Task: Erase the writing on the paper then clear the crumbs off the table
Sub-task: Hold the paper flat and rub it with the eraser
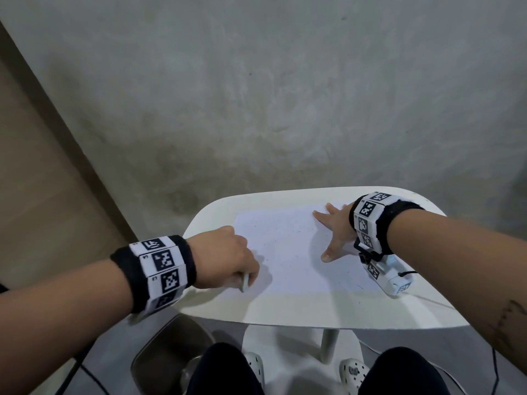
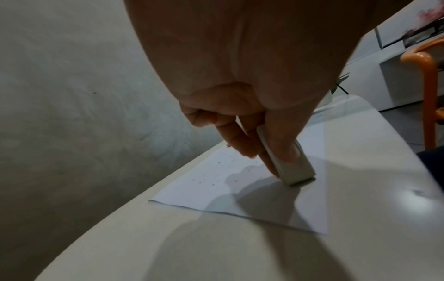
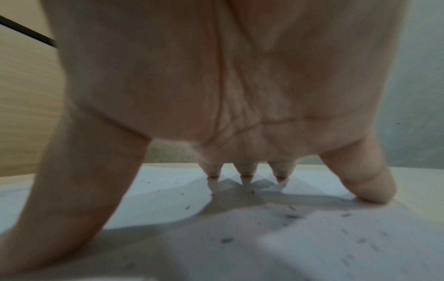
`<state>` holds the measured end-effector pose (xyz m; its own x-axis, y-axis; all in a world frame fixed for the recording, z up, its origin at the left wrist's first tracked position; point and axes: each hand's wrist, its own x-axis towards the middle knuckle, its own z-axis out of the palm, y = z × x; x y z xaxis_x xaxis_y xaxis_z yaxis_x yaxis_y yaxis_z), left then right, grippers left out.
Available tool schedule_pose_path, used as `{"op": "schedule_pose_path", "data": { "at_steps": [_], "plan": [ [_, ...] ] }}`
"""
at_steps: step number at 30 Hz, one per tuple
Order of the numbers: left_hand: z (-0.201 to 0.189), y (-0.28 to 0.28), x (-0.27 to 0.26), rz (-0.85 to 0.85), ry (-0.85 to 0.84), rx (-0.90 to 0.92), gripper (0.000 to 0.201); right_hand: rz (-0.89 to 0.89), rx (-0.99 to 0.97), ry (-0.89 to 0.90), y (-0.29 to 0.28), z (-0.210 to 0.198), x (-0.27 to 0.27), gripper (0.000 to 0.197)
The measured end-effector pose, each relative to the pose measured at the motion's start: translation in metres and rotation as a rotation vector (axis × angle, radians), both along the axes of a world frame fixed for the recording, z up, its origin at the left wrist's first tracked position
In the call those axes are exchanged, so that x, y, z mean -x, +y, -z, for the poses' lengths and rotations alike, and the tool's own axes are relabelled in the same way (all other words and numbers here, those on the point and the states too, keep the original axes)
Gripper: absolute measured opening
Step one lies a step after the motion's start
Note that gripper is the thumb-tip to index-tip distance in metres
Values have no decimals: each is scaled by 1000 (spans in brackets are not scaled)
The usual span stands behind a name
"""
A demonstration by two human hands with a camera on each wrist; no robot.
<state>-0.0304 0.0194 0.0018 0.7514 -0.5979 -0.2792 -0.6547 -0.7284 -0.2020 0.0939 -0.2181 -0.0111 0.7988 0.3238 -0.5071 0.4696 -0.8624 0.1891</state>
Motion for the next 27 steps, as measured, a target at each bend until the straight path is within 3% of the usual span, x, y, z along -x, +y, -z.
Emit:
{"op": "schedule_pose_path", "data": {
  "at_steps": [7,11,18,24,27],
  "plan": [
    [3,-57,-28,40,-115,139,17,4,49,9,2,-2,-3,116],
    [17,-21,-14,29,-76,248,10,8,7,8,1,1,-3,116],
    [-1,0,-4,-53,-20,6,15,7,-1,-17,1,3,-1,114],
    [-6,-90,-43,-20,-95,153,22,-14,50,-48,2,3,-4,119],
    [3,-86,-41,34,-120,120,17,3,38,-17,2,4,-6,120]
  ]
}}
